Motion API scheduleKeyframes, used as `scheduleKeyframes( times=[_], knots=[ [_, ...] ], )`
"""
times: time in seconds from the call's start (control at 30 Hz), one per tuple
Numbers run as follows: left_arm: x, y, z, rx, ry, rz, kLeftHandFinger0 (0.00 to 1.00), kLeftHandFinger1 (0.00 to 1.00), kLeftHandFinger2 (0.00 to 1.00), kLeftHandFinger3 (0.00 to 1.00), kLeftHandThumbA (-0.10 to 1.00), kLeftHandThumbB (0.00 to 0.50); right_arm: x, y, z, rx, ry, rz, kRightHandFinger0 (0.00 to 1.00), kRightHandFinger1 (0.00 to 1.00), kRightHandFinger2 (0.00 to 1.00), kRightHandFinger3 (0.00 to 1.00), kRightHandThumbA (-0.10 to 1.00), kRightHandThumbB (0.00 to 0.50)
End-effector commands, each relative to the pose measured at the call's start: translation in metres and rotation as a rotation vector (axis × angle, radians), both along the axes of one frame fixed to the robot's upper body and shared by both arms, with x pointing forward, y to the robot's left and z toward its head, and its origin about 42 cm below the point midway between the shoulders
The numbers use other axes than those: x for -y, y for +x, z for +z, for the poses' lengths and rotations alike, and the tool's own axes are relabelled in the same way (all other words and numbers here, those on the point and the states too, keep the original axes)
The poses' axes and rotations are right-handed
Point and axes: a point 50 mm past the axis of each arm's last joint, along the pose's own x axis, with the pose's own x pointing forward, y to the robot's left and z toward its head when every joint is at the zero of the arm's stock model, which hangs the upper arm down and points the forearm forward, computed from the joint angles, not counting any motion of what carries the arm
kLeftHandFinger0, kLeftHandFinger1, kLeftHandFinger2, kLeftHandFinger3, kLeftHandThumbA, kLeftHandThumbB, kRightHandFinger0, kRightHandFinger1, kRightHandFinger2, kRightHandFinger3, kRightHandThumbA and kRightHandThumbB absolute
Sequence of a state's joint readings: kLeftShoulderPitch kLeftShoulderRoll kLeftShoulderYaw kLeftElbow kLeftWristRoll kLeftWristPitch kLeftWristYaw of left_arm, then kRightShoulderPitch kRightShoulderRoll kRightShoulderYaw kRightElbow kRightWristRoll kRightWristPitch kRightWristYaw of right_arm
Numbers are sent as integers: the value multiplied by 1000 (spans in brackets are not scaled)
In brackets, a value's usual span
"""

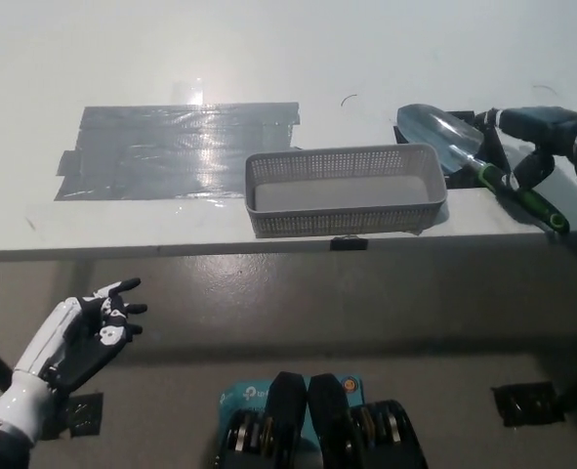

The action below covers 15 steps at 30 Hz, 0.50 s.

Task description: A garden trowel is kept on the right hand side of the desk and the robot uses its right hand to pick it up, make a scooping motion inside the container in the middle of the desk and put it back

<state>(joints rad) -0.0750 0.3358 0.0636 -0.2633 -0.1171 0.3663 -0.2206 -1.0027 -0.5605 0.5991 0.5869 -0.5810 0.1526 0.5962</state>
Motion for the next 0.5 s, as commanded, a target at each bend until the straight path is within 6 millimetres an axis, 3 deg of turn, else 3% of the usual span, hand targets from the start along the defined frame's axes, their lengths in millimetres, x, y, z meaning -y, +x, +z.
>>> scheduleKeyframes(
  times=[0.0, 0.2, 0.37, 0.47],
  knots=[
    [0, -2, 10, 5, 0, -52, 712, 791, 899, 972, 406, 0, 18, 5, 25, 13, -100, 18, 1000, 1000, 1000, 1000, -100, 258],
    [0, 0, 12, 5, 0, -57, 729, 809, 915, 985, 444, 0, 26, 10, 25, 17, -112, -15, 1000, 1000, 1000, 1000, -100, 275],
    [3, 0, 12, 0, -1, -63, 716, 790, 883, 968, 571, 0, 28, 6, 8, -13, -86, -54, 1000, 1000, 1000, 1000, -100, 269],
    [4, 0, 11, 6, 4, -73, 712, 793, 884, 973, 623, 0, 25, 4, -8, -15, -54, -74, 1000, 1000, 1000, 1000, -34, 244]
  ],
)
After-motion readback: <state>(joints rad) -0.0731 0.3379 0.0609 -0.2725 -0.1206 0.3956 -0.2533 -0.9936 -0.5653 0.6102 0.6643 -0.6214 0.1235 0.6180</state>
